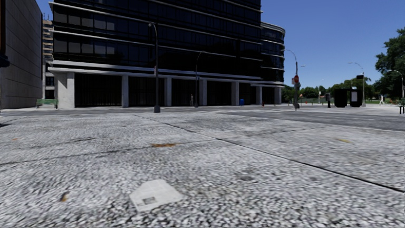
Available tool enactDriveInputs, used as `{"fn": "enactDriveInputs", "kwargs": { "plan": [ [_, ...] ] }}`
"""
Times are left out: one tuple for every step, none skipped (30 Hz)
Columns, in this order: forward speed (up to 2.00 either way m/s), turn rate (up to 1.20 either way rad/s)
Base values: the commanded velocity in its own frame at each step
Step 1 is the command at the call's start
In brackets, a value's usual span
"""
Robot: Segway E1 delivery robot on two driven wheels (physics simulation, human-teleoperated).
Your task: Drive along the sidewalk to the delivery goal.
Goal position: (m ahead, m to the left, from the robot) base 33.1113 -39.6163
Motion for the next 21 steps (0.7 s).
{"fn": "enactDriveInputs", "kwargs": {
  "plan": [
    [2.0, 0.0],
    [2.0, 0.0],
    [2.0, 0.0],
    [2.0, 0.0],
    [2.0, 0.0],
    [2.0, 0.0],
    [2.0, 0.0],
    [2.0, 0.0],
    [2.0, 0.0],
    [2.0, 0.0],
    [2.0, 0.0],
    [2.0, 0.0],
    [2.0, 0.0],
    [2.0, 0.0],
    [2.0, 0.0],
    [2.0, 0.0],
    [2.0, 0.0],
    [2.0, 0.0],
    [2.0, 0.0],
    [2.0, 0.0],
    [2.0, 0.0]
  ]
}}
